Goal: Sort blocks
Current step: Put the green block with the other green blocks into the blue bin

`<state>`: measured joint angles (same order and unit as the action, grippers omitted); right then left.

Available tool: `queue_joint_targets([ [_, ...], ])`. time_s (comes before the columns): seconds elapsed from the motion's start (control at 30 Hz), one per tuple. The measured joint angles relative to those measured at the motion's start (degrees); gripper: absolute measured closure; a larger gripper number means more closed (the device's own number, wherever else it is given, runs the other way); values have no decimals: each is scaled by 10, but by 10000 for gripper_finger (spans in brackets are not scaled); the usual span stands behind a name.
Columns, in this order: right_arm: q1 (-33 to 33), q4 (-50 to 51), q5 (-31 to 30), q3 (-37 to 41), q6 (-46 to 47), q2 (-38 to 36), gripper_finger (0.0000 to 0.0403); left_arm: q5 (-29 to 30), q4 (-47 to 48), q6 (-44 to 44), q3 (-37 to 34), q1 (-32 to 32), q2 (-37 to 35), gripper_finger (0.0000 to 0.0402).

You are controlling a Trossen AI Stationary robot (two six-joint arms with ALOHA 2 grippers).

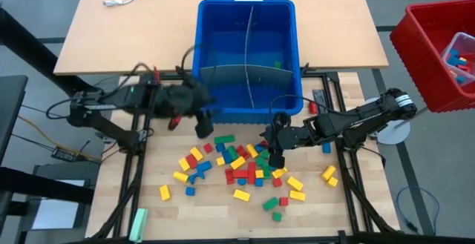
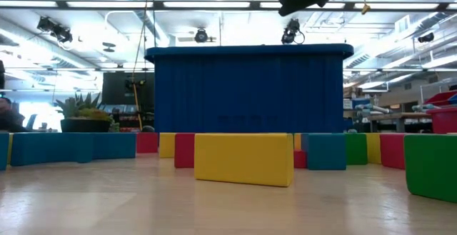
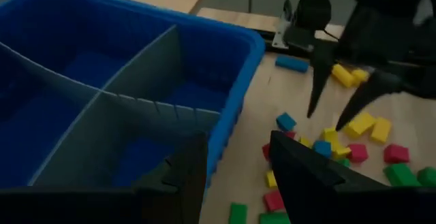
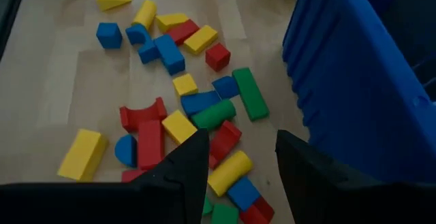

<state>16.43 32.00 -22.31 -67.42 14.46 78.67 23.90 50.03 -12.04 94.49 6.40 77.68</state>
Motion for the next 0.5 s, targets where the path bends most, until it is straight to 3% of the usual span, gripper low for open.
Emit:
queue_joint_targets([
  [0.23, 0, 7, 1, 0, 1, 0, 246, 11, -160, -14, -173, 70, -28, 235],
  [0.5, -7, 64, 68, 20, 62, 9, 246, 33, -329, -50, -340, 91, -28, 235],
])
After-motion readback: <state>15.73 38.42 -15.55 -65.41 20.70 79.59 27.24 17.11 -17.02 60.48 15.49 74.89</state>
